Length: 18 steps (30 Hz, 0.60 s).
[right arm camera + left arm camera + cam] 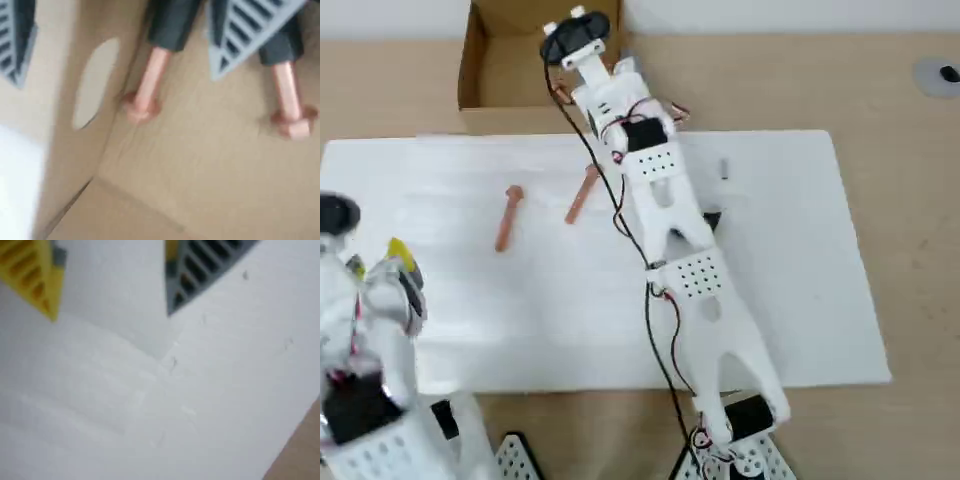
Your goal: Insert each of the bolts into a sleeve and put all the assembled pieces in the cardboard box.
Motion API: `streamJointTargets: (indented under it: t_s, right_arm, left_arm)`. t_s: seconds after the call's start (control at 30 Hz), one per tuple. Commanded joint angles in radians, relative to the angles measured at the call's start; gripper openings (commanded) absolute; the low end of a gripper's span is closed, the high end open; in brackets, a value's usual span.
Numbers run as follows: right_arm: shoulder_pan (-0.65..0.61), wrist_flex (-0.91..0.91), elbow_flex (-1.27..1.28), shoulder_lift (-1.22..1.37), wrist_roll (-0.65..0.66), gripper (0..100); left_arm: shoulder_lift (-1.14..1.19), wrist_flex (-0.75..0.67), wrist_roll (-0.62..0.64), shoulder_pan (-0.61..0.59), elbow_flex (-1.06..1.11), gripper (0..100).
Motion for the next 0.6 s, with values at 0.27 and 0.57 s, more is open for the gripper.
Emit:
streamJointTargets:
  t_s: [0.27, 0.57]
  right_arm:
    - [0.051, 0.738, -0.045, -0.516, 0.009, 27.8]
    - [0.225, 0.933, -0.044, -0.616, 0.008, 27.8]
  left_arm:
    - [0.572, 0.160, 0.006, 0.253, -0.402, 15]
    - [0.931, 0.063, 0.008, 0.330, -0.519, 15]
